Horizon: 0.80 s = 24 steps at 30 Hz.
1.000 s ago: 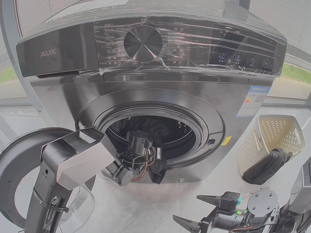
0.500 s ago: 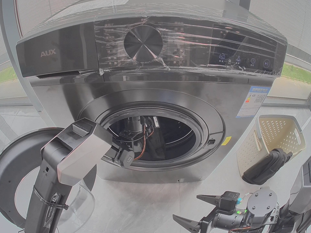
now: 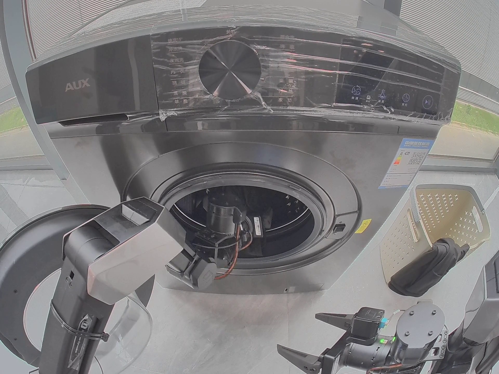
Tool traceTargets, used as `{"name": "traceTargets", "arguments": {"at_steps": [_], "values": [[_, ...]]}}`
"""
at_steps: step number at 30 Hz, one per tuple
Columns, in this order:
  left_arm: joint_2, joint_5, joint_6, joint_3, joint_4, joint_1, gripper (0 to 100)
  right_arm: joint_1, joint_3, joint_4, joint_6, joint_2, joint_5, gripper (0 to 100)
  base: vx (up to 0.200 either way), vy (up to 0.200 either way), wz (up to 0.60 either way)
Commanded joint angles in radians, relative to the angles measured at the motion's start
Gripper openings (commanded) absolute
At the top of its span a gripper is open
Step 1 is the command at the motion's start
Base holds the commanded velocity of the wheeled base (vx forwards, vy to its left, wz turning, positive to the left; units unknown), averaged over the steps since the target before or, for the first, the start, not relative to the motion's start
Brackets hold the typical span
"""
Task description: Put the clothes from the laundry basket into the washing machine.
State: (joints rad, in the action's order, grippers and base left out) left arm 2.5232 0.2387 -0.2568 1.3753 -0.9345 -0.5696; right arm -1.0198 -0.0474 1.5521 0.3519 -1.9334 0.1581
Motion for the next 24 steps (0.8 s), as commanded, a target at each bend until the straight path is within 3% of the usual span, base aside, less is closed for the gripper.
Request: {"name": "traceTargets", "arguments": {"at_steps": [1, 4, 15, 16, 19, 24], "values": [[-0.04, -0.042, 0.025, -0.108, 0.022, -0.029, 100, 0.0, 0.001, 0.0, -0.001, -0.002, 0.0, 100, 0.0, 0.0, 0.0], [-0.017, -0.045, 0.064, -0.107, 0.013, -0.024, 100, 0.003, 0.001, -0.001, 0.001, -0.002, -0.002, 100, 0.0, 0.0, 0.0], [0.06, -0.036, 0.091, -0.051, -0.003, -0.012, 100, 0.003, 0.0, 0.0, 0.001, -0.004, -0.002, 100, 0.0, 0.0, 0.0], [0.077, -0.035, 0.108, -0.039, -0.004, -0.003, 0, 0.003, 0.0, 0.0, 0.001, -0.004, -0.002, 100, 0.0, 0.0, 0.0], [0.094, -0.032, 0.116, -0.01, -0.018, 0.0, 0, 0.003, 0.0, 0.0, -0.001, -0.004, -0.002, 100, 0.0, 0.0, 0.0], [0.097, -0.029, 0.105, 0.048, -0.024, 0.02, 0, 0.003, 0.0, 0.0, -0.001, -0.002, -0.002, 100, 0.0, 0.0, 0.0]]}}
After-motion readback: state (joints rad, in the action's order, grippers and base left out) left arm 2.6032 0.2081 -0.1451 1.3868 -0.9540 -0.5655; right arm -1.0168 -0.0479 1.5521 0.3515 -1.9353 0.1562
